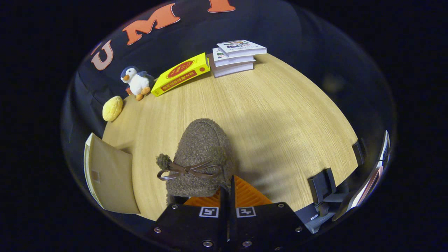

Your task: Open the storage box then place both shoes into the box .Put the left shoe in first, then the right shoe, with the right side of both shoes facing outward in a uniform manner.

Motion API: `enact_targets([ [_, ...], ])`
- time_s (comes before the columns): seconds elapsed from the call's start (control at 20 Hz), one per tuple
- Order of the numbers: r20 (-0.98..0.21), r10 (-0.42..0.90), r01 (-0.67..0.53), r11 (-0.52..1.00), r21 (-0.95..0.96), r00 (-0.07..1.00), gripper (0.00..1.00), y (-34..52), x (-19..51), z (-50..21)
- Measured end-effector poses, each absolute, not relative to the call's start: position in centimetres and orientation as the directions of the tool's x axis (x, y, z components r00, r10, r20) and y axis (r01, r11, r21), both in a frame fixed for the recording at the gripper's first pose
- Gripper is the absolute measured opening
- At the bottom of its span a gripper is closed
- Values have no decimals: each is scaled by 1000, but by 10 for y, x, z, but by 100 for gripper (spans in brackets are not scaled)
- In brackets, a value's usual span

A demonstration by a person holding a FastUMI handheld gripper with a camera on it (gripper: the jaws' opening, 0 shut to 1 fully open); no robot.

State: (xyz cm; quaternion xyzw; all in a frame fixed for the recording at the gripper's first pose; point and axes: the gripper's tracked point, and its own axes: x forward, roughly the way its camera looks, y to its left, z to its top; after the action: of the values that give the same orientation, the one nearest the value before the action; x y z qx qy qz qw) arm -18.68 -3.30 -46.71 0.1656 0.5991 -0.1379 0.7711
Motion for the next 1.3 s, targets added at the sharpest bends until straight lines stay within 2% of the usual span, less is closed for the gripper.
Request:
enact_targets([
  [0.35, -950, 75, 349, 919, 184, 304, 4, 41, -143, -397],
  [0.65, -918, 177, 219, 939, 266, 355, 4, 130, -105, -350],
  [1.05, -916, 253, 114, 947, 300, 311, 4, 240, -87, -350],
  [1.3, -932, 256, 128, 947, 295, 257, 4, 287, -85, -370],
])
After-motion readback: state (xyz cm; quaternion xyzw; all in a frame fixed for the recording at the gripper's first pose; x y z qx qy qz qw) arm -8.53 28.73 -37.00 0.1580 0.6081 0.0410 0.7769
